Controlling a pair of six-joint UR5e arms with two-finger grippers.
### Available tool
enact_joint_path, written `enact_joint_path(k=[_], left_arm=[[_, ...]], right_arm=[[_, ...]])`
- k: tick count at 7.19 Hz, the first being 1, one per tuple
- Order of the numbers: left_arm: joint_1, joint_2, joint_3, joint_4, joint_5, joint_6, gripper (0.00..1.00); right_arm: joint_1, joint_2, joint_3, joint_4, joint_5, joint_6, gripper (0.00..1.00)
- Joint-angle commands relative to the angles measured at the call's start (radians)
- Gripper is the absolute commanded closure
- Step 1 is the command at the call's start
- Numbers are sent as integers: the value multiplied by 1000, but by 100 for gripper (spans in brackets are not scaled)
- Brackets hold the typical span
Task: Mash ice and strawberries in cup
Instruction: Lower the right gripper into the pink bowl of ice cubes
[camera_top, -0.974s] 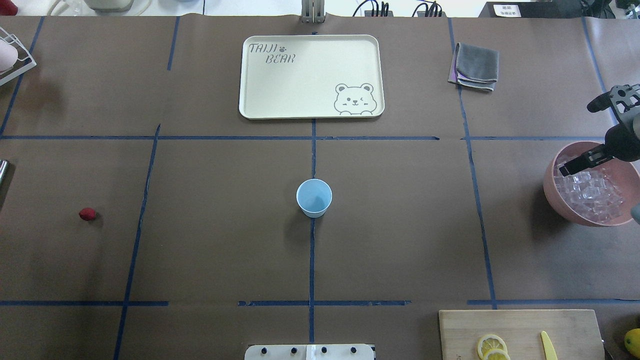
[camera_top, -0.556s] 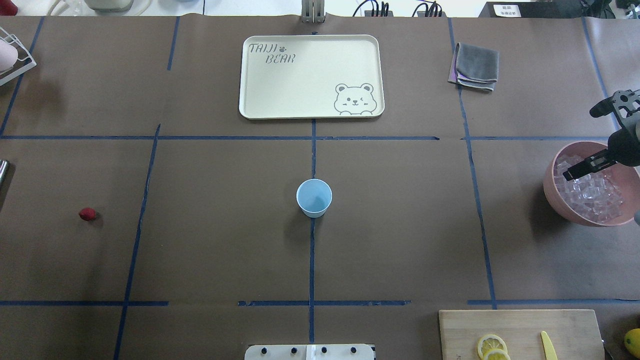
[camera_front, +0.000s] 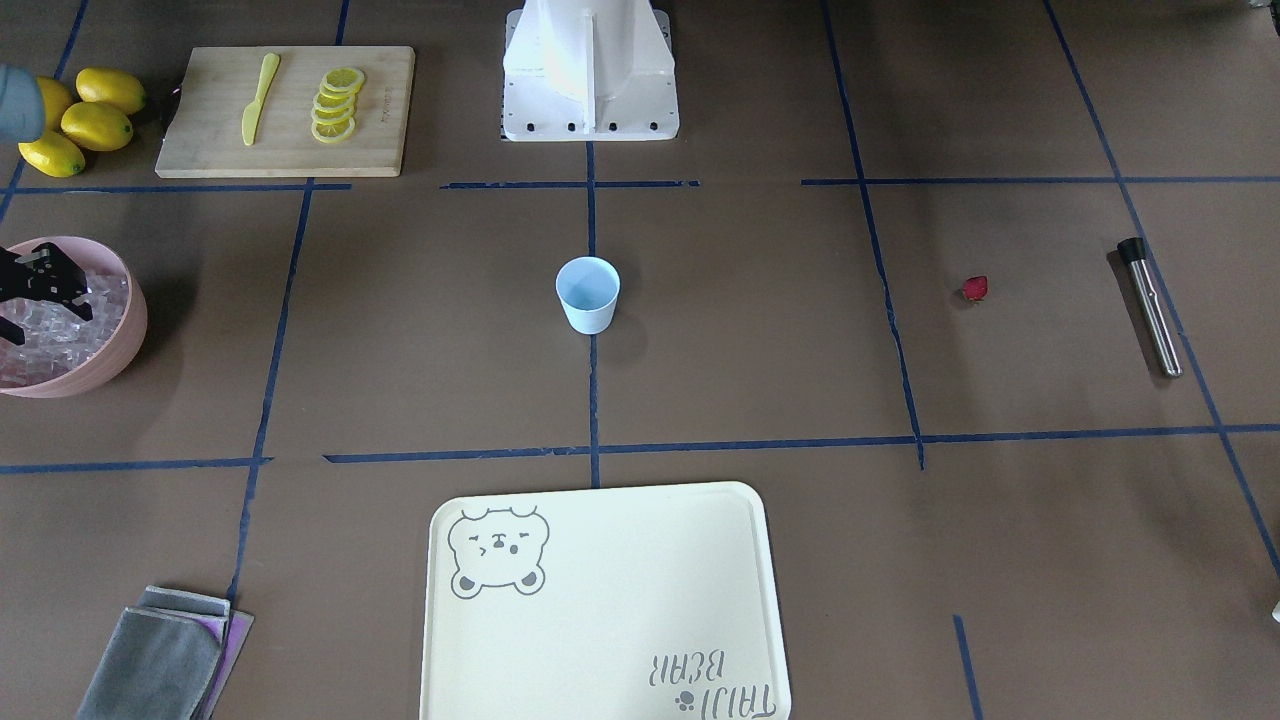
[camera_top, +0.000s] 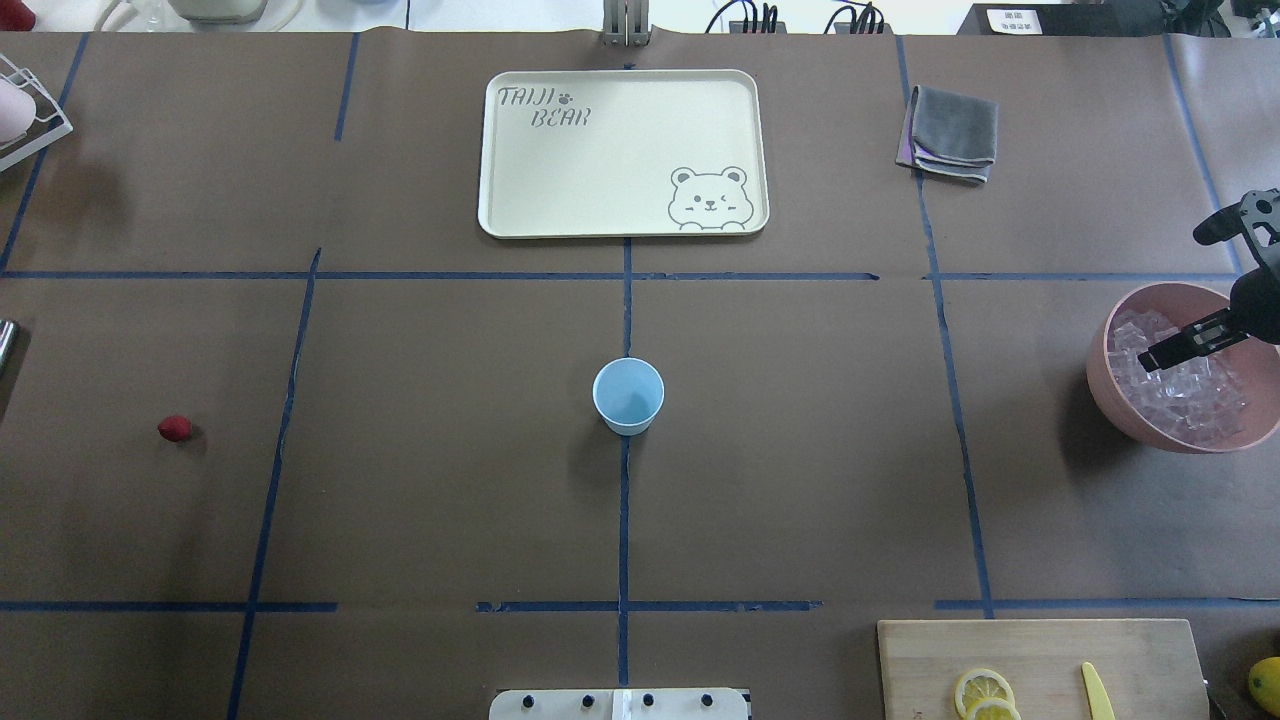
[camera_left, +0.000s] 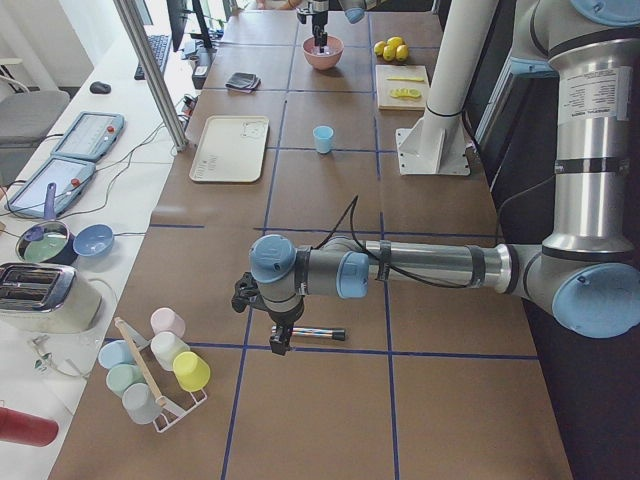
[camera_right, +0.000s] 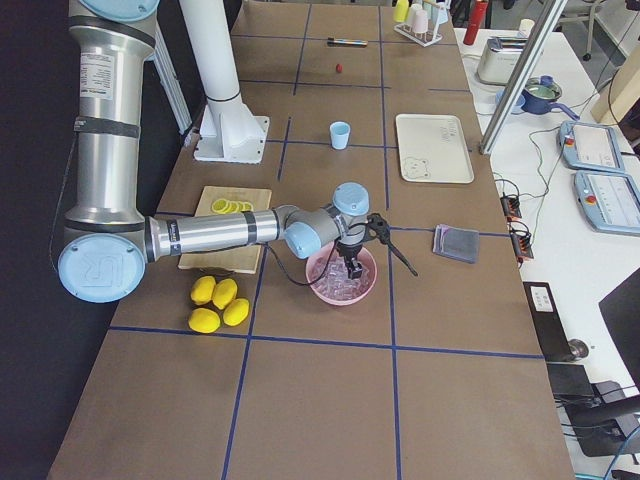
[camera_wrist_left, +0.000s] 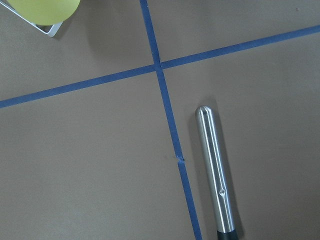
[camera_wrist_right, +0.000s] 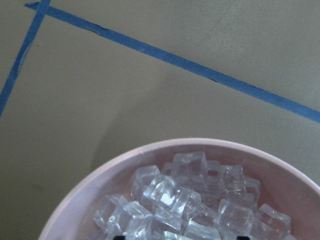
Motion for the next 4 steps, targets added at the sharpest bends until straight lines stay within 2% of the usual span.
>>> enact_joint_path(k=[1,4], left_arm=[[0,-2,0,0,0,0,0],[0,-2,0,0,0,0,0]], right_arm=[[-3,-4,6,-3,-1,0,28],[-13,3,-5,-5,-11,0,33]])
